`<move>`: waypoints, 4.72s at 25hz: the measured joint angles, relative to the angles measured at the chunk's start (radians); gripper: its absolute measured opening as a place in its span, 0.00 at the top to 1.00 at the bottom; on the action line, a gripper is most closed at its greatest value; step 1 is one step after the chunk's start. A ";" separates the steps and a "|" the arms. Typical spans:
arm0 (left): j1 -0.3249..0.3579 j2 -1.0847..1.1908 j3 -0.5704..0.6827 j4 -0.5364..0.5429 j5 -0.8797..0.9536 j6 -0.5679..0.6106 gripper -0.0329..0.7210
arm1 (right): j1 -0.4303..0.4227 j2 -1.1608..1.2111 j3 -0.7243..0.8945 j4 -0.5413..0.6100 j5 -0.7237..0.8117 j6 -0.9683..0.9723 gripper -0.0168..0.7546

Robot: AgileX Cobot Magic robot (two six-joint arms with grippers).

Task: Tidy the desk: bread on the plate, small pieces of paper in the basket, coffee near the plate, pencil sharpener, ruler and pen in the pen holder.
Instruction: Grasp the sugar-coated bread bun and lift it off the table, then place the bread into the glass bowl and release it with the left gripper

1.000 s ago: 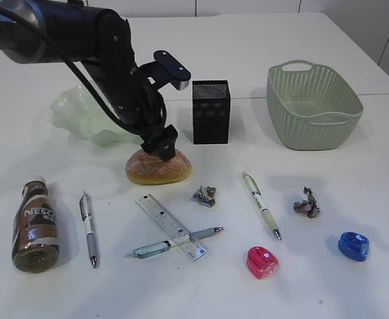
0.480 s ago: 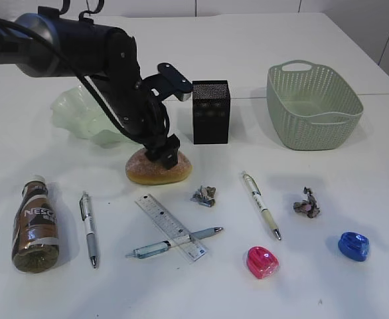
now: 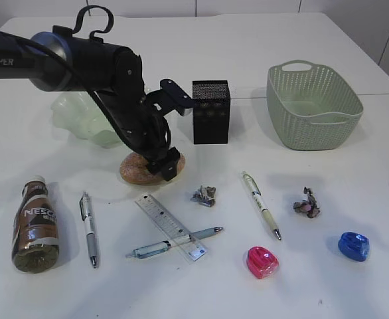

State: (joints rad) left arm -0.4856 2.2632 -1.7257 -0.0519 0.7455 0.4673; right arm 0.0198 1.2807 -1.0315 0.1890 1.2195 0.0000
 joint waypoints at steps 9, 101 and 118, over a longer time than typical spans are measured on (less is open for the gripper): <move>0.000 0.000 -0.004 0.000 0.014 -0.002 0.47 | 0.000 0.000 0.000 0.000 -0.025 0.000 0.29; 0.279 0.190 -0.473 0.026 -0.055 -0.444 0.18 | 0.000 0.000 0.000 -0.014 -0.051 0.038 0.29; 0.279 0.099 -0.473 0.040 0.084 -0.447 0.17 | 0.000 0.000 0.000 -0.012 -0.058 0.050 0.29</move>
State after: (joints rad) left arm -0.2061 2.3618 -2.1990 -0.0117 0.8300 0.0199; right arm 0.0198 1.2807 -1.0315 0.1767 1.1610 0.0504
